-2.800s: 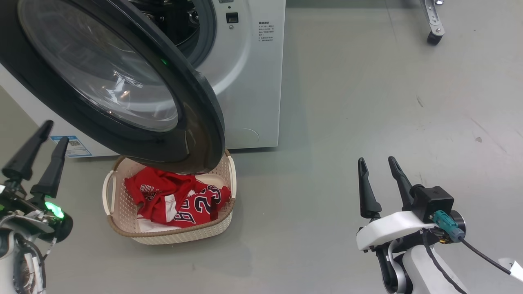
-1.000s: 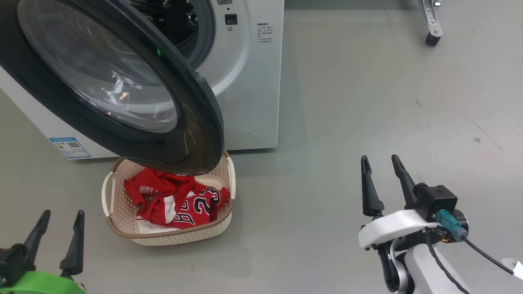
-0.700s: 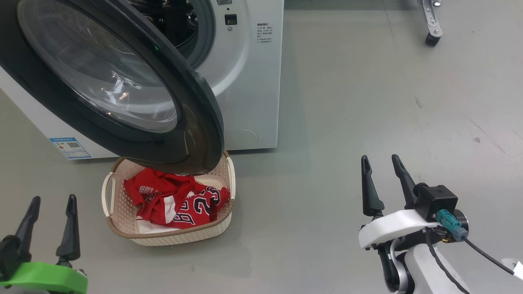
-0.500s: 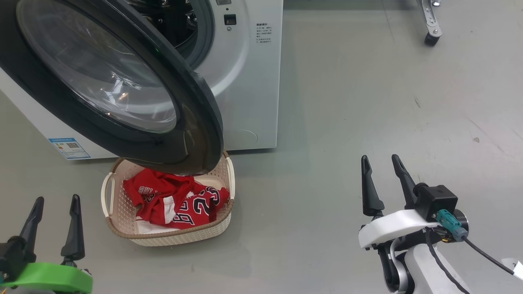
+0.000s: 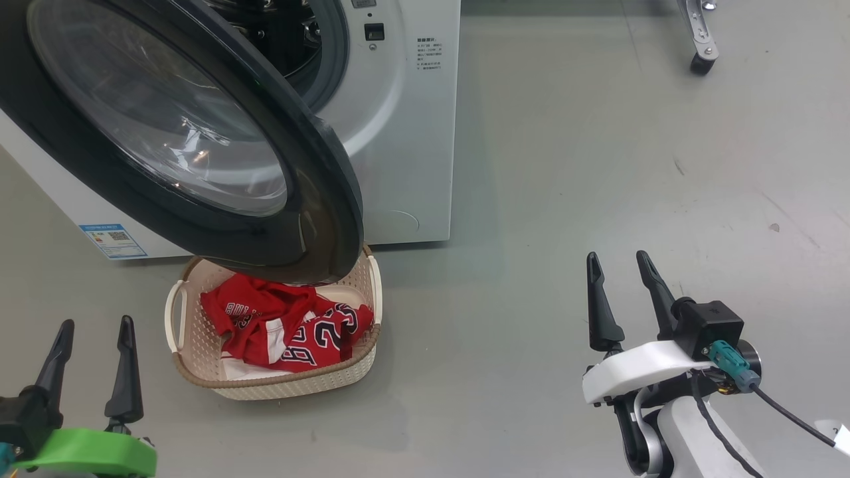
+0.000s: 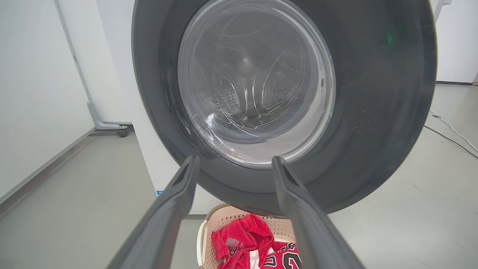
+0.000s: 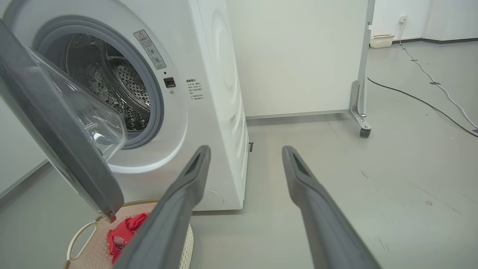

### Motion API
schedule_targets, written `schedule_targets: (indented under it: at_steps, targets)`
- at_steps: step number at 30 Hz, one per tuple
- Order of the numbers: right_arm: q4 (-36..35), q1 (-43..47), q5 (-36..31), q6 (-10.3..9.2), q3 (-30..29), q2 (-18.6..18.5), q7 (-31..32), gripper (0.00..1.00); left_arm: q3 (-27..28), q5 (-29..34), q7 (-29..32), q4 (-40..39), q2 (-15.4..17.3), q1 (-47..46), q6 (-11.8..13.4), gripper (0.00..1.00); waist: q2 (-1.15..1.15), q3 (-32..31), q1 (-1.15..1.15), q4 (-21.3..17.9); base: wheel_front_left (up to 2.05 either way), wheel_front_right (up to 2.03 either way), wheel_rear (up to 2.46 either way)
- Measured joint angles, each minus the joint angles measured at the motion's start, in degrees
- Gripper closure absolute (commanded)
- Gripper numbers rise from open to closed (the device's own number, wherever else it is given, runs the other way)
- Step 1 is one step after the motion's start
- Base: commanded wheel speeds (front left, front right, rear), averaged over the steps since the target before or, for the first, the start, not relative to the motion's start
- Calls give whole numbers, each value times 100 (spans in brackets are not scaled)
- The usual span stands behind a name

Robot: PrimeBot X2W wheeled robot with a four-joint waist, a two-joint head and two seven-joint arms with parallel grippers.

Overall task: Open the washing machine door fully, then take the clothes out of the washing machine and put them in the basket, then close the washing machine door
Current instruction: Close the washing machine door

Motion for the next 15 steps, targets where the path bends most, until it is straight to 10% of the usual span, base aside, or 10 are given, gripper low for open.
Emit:
schedule_targets:
  at_steps: [8,10,11,15]
  targets:
    - [-2,0,-37,0,-1,0,0,3,53,96,0,0,-133,14,-46,0,0,-9,0,5,0,0,0]
    - [-4,0,-42,0,-1,0,0,83,76,107,0,1,-145,17,-54,0,0,-12,0,7,0,0,0]
    - [-13,0,-43,1,-1,0,0,100,86,121,0,1,-151,18,-54,0,0,-14,0,7,0,0,0]
    - [-308,-10,-114,19,-58,1,0,100,131,218,0,2,-179,21,-55,0,0,-26,0,10,0,0,0]
